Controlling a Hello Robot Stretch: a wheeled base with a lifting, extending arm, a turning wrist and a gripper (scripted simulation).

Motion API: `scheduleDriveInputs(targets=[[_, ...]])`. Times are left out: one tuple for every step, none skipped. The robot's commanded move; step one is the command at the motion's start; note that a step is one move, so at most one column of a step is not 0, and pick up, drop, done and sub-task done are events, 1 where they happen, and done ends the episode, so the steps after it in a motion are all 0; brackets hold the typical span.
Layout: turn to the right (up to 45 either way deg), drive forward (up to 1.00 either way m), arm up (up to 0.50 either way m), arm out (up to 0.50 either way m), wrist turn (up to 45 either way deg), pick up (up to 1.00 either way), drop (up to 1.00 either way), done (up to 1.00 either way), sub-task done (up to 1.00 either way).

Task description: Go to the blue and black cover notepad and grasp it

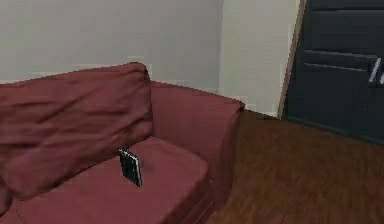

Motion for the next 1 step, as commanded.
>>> scheduleDriveInputs(targets=[[-45.0, 0.00, 0.00, 0.00, 0.0, 0.00, 0.00, 0.00, 0.00]])
